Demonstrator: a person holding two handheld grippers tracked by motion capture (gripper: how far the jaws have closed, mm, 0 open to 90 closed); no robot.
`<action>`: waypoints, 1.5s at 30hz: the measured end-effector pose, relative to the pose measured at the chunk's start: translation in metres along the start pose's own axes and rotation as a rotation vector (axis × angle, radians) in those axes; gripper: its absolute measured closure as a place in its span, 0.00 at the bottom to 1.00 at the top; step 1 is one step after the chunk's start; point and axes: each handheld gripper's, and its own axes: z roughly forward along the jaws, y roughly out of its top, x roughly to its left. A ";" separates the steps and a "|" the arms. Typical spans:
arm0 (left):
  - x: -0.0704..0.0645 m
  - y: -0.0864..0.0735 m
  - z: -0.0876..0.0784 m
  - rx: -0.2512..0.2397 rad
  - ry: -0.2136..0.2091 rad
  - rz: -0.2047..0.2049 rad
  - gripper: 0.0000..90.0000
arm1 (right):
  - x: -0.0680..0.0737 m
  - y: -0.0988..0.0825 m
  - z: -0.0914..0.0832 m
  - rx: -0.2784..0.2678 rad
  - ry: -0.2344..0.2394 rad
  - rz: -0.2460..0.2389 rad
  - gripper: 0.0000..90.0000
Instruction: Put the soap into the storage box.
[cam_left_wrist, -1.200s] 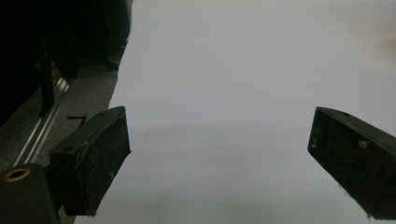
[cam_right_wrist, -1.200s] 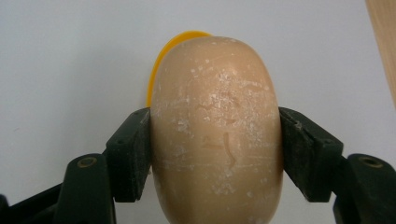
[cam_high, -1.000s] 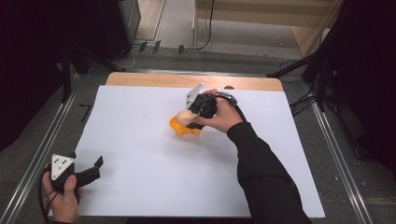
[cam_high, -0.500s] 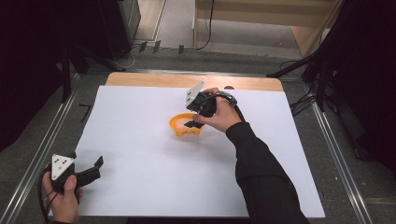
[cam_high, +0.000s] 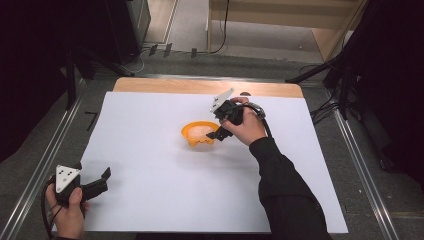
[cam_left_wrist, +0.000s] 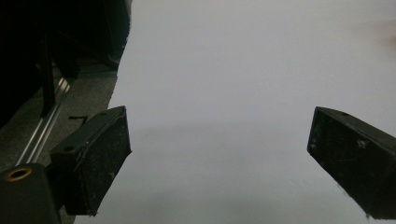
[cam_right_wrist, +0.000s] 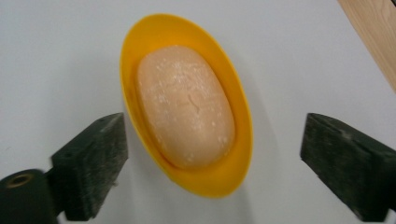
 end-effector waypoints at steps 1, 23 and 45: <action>0.000 0.000 0.000 0.001 0.001 -0.002 0.07 | -0.001 -0.004 -0.001 -0.005 -0.001 0.015 0.03; -0.001 0.000 0.001 0.004 0.002 0.004 0.07 | 0.005 -0.069 -0.042 -0.097 -0.152 0.178 0.00; 0.000 0.000 0.001 0.006 0.000 0.000 0.07 | 0.015 -0.130 -0.065 -0.121 -0.201 0.246 0.00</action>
